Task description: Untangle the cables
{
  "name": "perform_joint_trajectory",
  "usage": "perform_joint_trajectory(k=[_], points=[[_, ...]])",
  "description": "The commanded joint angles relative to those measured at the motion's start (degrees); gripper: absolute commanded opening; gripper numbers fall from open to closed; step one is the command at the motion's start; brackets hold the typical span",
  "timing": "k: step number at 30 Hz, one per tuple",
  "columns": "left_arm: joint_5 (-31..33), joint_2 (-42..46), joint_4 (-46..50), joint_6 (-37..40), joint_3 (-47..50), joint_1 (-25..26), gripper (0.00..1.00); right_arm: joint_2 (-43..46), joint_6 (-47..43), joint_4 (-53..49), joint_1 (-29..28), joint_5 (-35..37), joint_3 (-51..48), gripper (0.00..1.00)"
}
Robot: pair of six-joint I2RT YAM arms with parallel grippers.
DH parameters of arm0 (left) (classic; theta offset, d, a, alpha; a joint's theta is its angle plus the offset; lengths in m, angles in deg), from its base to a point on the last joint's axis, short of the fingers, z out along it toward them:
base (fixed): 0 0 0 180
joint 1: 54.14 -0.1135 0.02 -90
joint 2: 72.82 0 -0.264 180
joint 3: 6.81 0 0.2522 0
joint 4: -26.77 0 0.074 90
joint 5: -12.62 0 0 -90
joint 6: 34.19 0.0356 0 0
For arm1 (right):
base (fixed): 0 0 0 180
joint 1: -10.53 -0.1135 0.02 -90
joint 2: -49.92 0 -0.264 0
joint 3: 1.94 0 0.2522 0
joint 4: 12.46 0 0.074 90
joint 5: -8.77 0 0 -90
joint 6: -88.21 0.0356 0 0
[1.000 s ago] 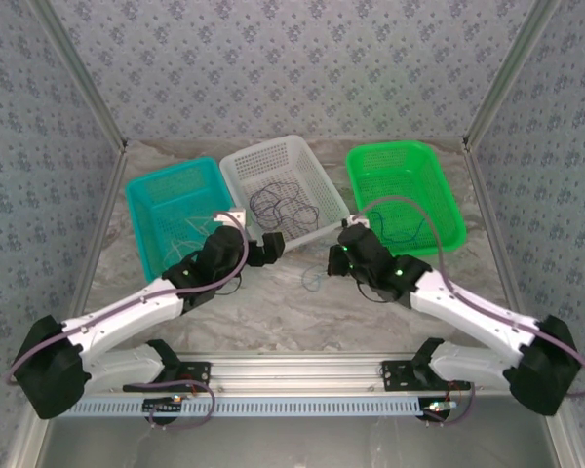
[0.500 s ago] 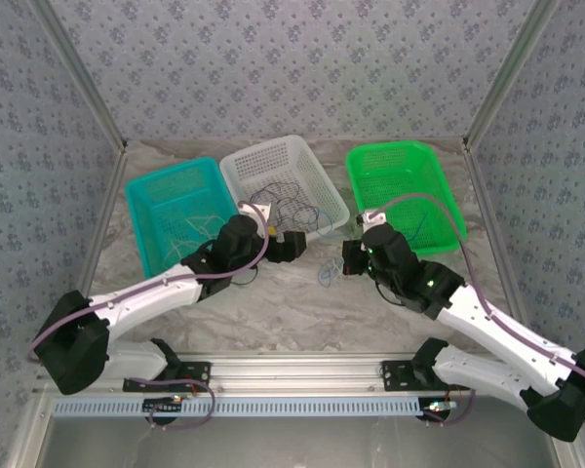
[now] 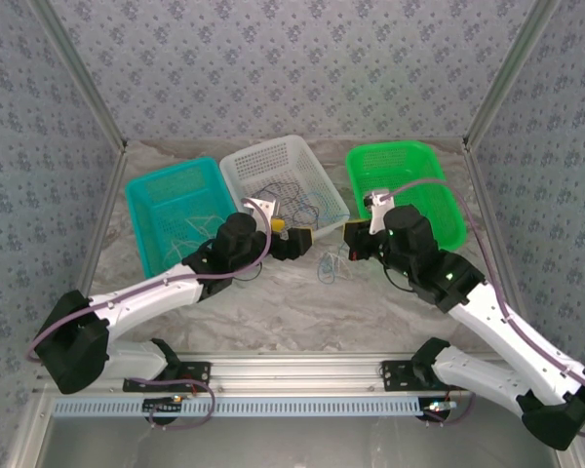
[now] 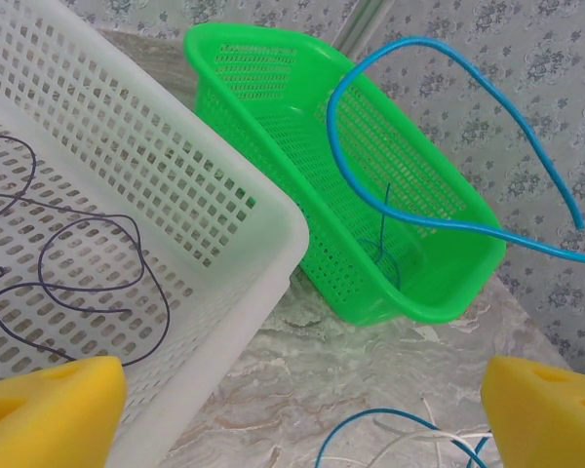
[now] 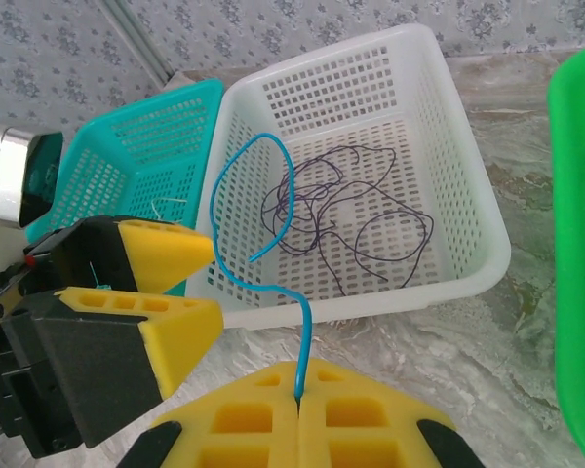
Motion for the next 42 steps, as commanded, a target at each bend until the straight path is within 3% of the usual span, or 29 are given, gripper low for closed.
perform_joint_trajectory(k=[1, 11, 17, 24, 35, 39, 42], points=[[-1.7, 1.5, -2.9, 0.6, -0.2, 0.2, 0.94, 1.0, -1.6, 1.4, 0.8, -3.2, 0.9, 0.0], [-7.9, -3.8, -10.3, -1.5, 0.7, 2.8, 0.88, 1.4, -0.3, 8.0, 2.0, -6.6, -2.8, 0.0], [-2.6, -3.8, -14.0, 0.6, 2.4, 7.3, 0.87, 2.0, 0.8, 7.9, 2.8, -4.7, -4.0, 0.0], [-2.1, -5.4, -13.8, 6.8, -1.2, 11.2, 0.88, 2.3, 4.8, 11.5, 4.7, -10.2, -4.4, 0.0], [3.0, -13.7, -14.7, 10.3, -8.0, 12.5, 0.87, 3.9, 10.2, 12.4, 4.6, -14.1, -3.2, 0.0], [0.0, -17.2, -13.5, 11.1, -10.6, 12.5, 0.82, 4.9, 11.5, 13.1, 4.5, -14.2, -3.1, 0.0], [-1.1, -20.1, -10.2, 10.7, -12.2, 12.6, 0.7, 5.4, 11.7, 13.2, 4.5, -14.2, -3.0, 0.0]])
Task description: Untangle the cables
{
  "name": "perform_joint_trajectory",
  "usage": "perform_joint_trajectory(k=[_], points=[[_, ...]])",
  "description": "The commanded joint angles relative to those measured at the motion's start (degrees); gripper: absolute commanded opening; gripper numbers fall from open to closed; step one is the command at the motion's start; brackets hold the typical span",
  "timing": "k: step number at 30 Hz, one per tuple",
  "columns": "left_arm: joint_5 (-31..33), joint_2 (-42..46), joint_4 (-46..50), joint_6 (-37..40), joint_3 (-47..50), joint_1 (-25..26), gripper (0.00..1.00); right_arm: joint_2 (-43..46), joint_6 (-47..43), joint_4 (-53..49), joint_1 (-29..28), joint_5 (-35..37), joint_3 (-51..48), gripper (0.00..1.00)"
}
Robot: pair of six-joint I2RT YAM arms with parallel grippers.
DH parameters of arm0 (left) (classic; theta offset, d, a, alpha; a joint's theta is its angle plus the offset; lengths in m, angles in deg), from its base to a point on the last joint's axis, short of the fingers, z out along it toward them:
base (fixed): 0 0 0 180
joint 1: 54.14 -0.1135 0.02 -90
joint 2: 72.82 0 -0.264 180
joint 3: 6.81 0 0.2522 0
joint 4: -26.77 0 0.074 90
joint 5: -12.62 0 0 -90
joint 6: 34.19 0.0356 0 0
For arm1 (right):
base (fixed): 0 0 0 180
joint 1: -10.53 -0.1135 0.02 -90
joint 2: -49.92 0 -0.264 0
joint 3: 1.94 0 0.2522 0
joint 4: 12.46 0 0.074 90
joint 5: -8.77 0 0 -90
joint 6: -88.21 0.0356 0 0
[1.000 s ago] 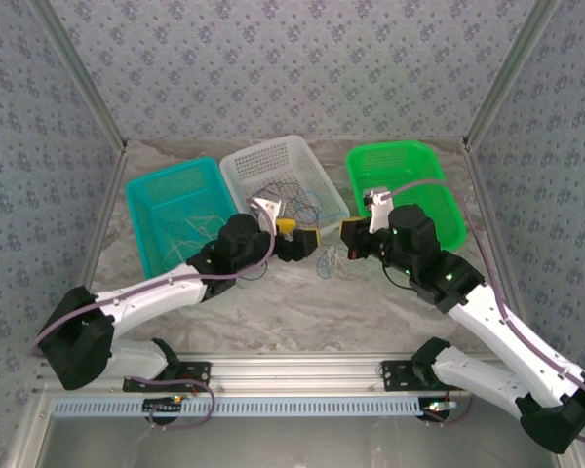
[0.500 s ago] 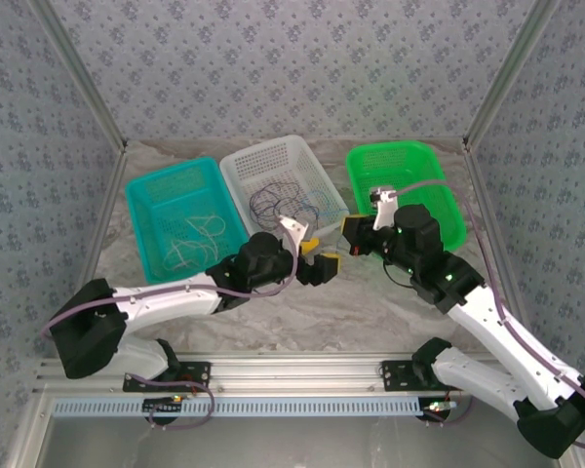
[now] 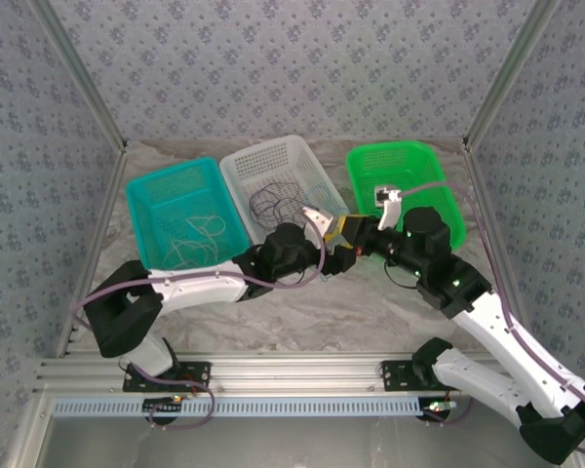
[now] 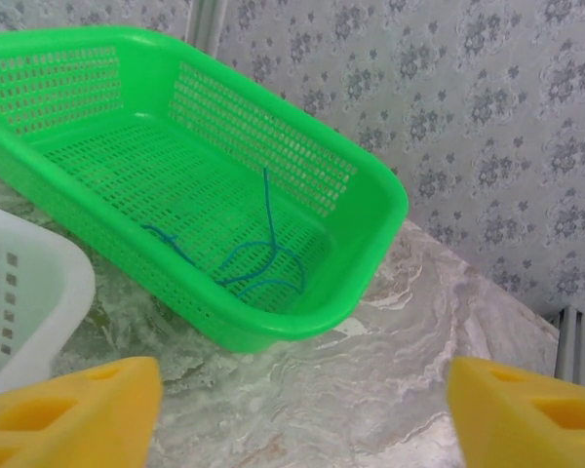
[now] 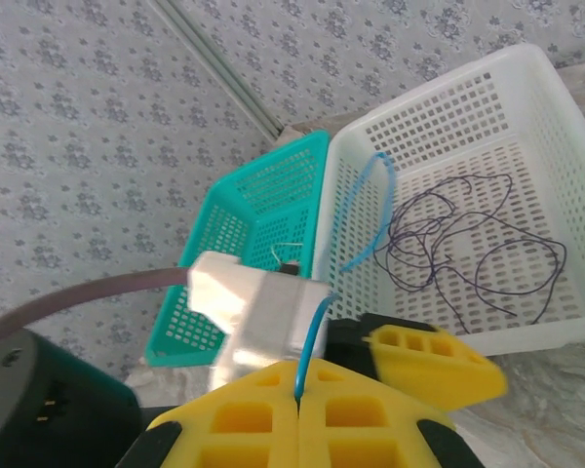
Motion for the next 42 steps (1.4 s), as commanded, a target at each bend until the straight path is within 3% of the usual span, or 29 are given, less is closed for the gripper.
perform_joint_trajectory(k=[1, 3, 11, 42], points=[[-1.3, -2.8, 3.1, 0.6, -2.7, 0.7, 0.66, 1.5, 1.5, 1.1, 0.0, -0.6, 1.5, 0.0], [-1.4, -4.1, 4.6, -0.3, -2.5, 0.9, 0.6, 1.9, 1.1, -0.4, 0.0, 0.5, 2.2, 0.0], [0.5, -6.7, 8.9, -2.4, -0.3, 1.1, 0.53, 3.6, -1.3, -7.5, 0.5, 5.1, 6.8, 0.0], [3.1, -7.2, 10.4, -3.2, 8.2, 1.7, 0.51, 5.9, -10.9, -23.9, 3.0, 21.6, 30.3, 0.0]])
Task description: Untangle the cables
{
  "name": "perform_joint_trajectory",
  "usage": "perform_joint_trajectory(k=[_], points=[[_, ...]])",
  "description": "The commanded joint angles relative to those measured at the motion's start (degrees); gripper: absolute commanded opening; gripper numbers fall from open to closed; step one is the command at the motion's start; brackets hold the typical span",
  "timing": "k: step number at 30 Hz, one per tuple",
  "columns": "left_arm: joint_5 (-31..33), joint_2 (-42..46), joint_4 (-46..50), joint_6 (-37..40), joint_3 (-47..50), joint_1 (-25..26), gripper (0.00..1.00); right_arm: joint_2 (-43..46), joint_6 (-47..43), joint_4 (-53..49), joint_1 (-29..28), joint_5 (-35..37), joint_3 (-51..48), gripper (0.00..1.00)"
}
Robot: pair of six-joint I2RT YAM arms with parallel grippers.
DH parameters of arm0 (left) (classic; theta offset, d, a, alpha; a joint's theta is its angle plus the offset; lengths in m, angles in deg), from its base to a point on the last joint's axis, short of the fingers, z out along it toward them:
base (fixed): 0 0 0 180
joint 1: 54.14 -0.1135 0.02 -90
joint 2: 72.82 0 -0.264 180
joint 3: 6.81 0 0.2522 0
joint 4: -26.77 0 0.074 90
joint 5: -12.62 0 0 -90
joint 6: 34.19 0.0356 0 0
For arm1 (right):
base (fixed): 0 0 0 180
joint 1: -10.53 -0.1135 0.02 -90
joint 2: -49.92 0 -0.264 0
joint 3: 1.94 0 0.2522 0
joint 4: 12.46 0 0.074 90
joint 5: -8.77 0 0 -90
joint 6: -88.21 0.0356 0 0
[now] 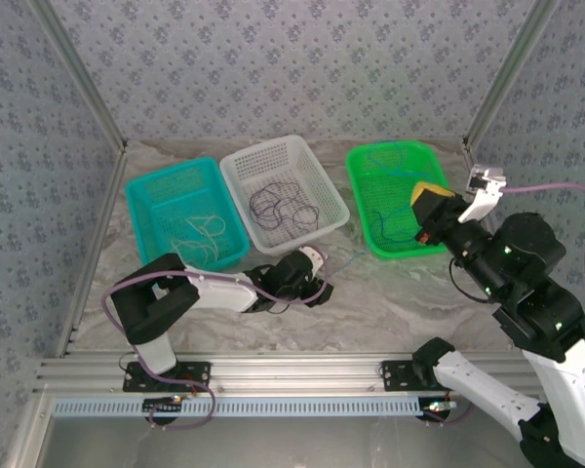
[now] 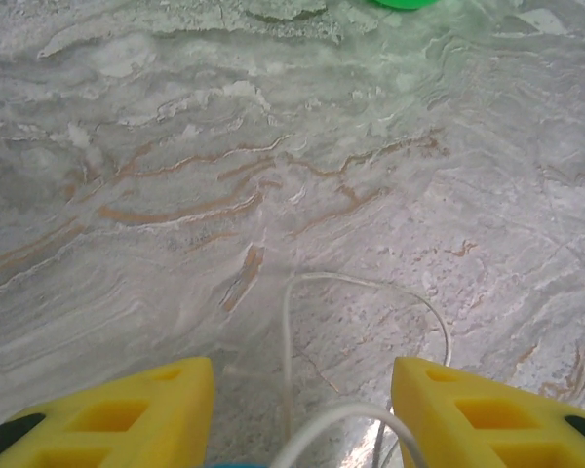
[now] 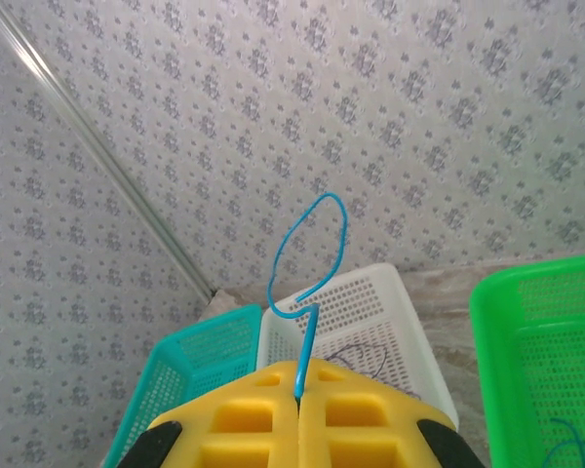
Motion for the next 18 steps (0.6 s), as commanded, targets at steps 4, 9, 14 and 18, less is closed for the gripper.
perform_joint_trajectory(k=[4, 9, 14, 18], points=[[2.8, 2.5, -0.9, -1.5, 1.1, 0.7, 0.55, 0.9, -2.2, -0.4, 0.3, 2.7, 2.2, 0.0], [5.8, 6.6, 0.1, -0.7, 1.5, 1.0, 0.71, 1.5, -3.2, 0.0, 0.2, 5.0, 2.0, 0.0], [8.3, 11.3, 0.3, -1.8, 2.9, 1.0, 0.93, 0.0, -4.4, -2.2, 0.3, 4.6, 1.4, 0.0], [9.8, 16.4, -2.0, -2.5, 4.8, 1.1, 0.99, -1.0, -4.6, -3.2, 0.4, 4.9, -2.1, 0.0]])
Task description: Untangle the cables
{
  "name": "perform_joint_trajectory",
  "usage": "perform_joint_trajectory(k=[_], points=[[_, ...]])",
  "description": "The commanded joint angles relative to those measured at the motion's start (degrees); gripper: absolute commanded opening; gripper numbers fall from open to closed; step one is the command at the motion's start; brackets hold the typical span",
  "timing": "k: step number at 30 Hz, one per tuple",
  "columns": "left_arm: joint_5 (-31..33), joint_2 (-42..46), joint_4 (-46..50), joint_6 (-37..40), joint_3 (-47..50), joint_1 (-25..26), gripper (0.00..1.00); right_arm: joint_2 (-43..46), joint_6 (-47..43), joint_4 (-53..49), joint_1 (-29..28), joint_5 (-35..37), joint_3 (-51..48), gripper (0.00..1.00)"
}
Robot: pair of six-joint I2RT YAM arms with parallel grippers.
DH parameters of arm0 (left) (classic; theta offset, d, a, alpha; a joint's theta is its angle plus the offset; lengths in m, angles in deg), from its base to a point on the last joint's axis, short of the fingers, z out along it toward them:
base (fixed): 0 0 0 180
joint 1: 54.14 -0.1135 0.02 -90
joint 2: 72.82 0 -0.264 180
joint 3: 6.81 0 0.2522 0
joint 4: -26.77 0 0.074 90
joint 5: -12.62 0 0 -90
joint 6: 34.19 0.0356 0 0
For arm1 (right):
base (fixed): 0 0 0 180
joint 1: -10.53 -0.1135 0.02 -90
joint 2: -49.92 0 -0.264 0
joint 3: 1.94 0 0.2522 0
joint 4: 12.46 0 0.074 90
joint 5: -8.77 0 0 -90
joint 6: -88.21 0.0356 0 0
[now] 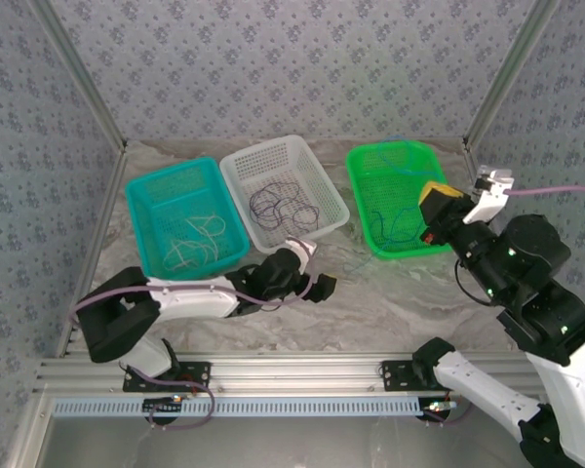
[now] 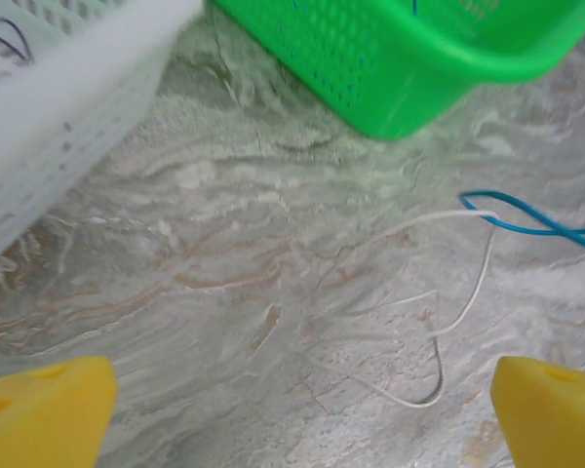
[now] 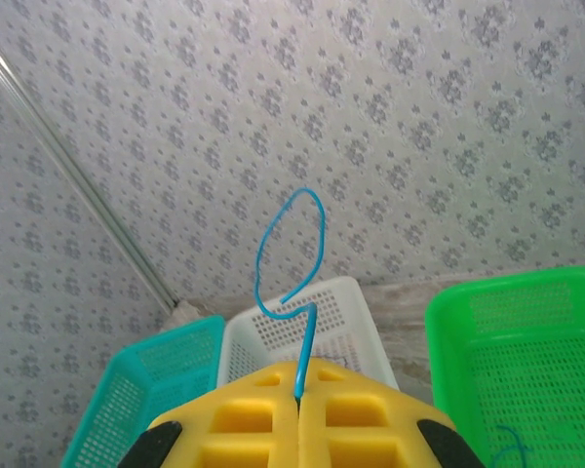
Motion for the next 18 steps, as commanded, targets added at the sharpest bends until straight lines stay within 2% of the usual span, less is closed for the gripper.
perform_joint_trajectory(k=[1, 6, 9, 12, 16, 18], points=[[2.7, 4.9, -2.2, -0.8, 1.4, 0.4, 0.99, -0.6, -1.4, -0.8, 0.5, 1.3, -3.2, 0.0], [4.0, 8.9, -0.4, 0.0, 2.3, 0.4, 0.99, 0.2, -0.4, 2.7, 1.3, -0.6, -4.3, 0.0], [1.3, 8.2, -1.2, 0.5, 2.7, 0.4, 0.99, 0.1, 1.6, 5.8, 1.4, -2.7, -4.1, 0.0], [-2.9, 6.6, -5.9, 0.6, 4.0, 0.7, 0.99, -0.1, 3.5, 7.0, 1.5, -3.6, -4.3, 0.0], [-3.5, 5.1, -17.9, -2.9, 8.7, 1.0, 0.99, 0.3, 5.5, 8.9, 1.5, -4.2, -3.6, 0.0], [-3.4, 4.7, -20.1, -3.0, 8.9, 1.0, 0.99, 0.1, 6.0, 9.3, 1.5, -5.5, -2.2, 0.0]])
